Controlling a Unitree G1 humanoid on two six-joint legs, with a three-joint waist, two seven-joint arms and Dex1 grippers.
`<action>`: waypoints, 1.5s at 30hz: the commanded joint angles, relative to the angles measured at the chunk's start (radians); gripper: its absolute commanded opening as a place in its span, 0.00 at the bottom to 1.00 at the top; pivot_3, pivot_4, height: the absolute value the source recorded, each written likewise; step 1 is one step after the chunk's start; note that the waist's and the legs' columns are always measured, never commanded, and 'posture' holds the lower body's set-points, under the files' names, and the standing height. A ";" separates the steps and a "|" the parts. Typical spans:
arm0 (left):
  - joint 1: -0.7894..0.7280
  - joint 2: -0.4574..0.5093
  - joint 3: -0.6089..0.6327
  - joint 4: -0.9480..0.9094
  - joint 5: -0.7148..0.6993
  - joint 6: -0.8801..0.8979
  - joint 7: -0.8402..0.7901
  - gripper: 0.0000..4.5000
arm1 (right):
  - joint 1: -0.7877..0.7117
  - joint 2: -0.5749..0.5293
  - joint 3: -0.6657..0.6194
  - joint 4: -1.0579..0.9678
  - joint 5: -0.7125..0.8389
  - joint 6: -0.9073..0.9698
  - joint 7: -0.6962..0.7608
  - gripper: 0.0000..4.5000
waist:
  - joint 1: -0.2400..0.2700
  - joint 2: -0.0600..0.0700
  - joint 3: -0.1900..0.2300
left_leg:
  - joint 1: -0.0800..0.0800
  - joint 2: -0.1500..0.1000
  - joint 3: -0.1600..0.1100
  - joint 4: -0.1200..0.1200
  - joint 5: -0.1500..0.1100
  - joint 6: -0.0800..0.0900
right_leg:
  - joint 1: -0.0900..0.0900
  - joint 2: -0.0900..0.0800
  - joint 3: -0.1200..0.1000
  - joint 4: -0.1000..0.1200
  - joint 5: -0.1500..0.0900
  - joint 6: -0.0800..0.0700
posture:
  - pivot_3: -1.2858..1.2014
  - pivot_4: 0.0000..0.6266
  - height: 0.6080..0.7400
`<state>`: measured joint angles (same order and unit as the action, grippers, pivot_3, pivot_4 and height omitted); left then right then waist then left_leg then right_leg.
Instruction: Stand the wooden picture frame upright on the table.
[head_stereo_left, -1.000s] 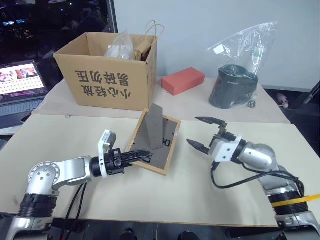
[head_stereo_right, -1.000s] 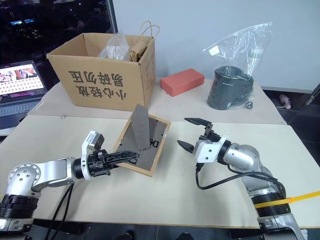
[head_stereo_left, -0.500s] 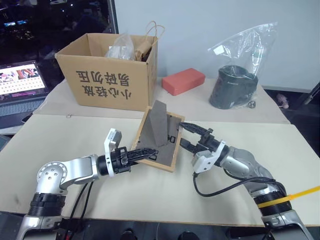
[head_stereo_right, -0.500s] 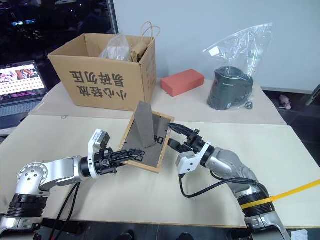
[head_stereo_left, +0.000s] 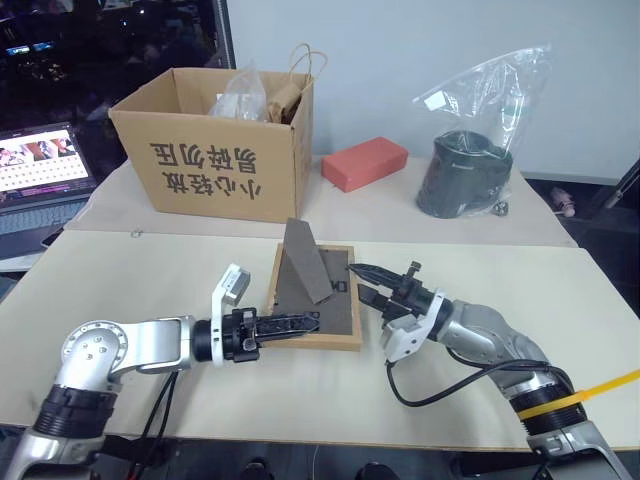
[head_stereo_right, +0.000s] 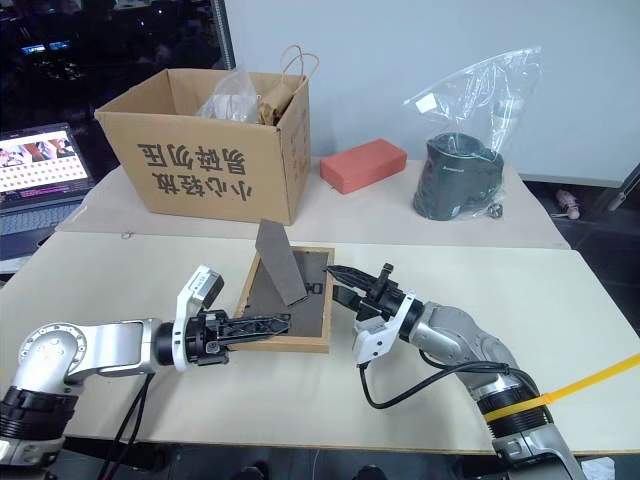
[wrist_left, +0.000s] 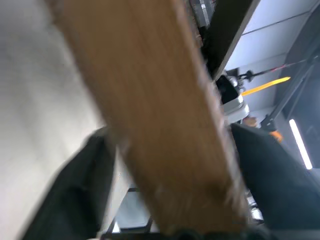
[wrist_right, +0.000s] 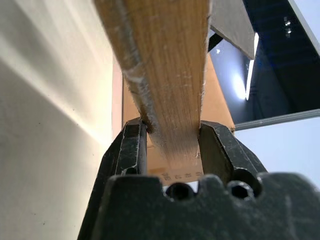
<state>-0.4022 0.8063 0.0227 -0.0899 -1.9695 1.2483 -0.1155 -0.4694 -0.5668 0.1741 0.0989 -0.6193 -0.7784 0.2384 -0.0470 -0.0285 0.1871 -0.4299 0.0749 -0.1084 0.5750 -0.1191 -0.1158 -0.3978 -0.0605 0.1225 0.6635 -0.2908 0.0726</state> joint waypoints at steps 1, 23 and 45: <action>-0.007 0.056 0.024 0.030 -0.003 0.018 -0.040 1.00 | -0.016 -0.009 -0.064 -0.034 0.043 0.000 -0.066 0.28 | 0.001 0.000 0.000 | 0.000 0.000 0.000 0.000 0.000 0.000 | 0.001 0.000 0.000 0.000 0.000 0.000 | 0.52 0.24 1.00; 0.082 0.243 0.281 0.023 0.247 0.037 -0.369 1.00 | -0.216 0.064 -0.221 0.076 0.864 0.810 0.314 0.26 | -0.007 0.001 0.001 | 0.001 0.000 0.000 0.000 0.000 0.000 | 0.002 0.000 0.000 0.000 0.000 0.000 | 0.52 0.24 1.00; 0.103 0.086 0.290 -0.134 0.297 -0.085 -0.303 1.00 | -0.278 0.135 -0.451 0.261 1.300 1.761 0.346 0.25 | -0.001 0.001 0.001 | -0.005 0.000 0.000 -0.001 0.000 0.001 | -0.006 0.000 -0.001 0.001 0.000 -0.001 | 0.52 0.24 1.00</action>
<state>-0.2872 0.8962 0.2815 -0.1808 -1.6895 1.1978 -0.4122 -0.7648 -0.4311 -0.2463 0.3465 0.6545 0.9544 0.5828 -0.0475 -0.0276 0.1883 -0.4353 0.0753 -0.1081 0.5741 -0.1195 -0.1150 -0.4031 -0.0603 0.1220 0.6641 -0.2912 0.0717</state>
